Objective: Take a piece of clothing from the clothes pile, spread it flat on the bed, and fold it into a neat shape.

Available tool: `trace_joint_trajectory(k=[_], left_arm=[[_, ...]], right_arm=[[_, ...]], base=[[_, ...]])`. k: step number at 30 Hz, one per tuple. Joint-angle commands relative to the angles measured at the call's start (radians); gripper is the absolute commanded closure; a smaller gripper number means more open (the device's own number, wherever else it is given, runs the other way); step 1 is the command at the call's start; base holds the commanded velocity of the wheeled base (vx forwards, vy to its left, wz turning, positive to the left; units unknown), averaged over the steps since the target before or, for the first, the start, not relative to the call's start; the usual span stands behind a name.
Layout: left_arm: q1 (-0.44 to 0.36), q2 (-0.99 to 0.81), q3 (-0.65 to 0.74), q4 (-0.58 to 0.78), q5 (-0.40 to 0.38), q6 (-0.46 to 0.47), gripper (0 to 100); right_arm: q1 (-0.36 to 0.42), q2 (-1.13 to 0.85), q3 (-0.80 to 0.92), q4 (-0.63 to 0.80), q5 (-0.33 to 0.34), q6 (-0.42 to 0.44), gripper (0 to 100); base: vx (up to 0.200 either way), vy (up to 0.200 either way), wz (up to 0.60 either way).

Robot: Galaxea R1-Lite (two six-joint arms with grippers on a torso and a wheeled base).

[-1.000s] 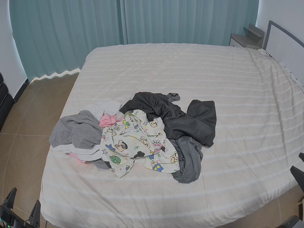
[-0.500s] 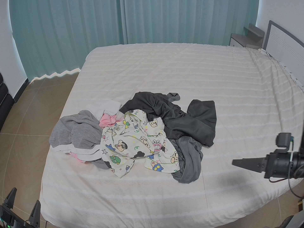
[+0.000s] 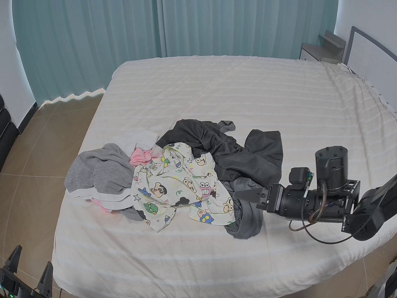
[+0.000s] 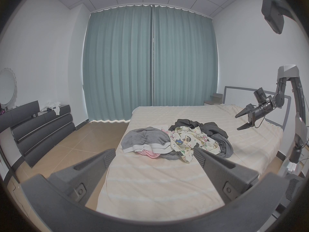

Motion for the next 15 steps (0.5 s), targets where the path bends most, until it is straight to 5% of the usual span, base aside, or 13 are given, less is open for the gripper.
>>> trace_joint_trajectory(k=[1, 5, 15], left_arm=[[0.000, -0.013, 0.010, 0.000, 0.000, -0.001, 0], [0.000, -0.013, 0.010, 0.000, 0.000, -0.001, 0], [0.000, -0.013, 0.010, 0.000, 0.000, -0.001, 0]], right_arm=[[0.012, 0.096, -0.038, -0.002, -0.017, 0.002, 0], [0.015, 0.108, -0.046, -0.007, -0.031, 0.002, 0], [0.009, 0.194, -0.046, -0.022, -0.132, -0.008, 0]], base=[[0.000, 0.200, 0.00], [0.000, 0.200, 0.00], [0.000, 0.000, 0.00]])
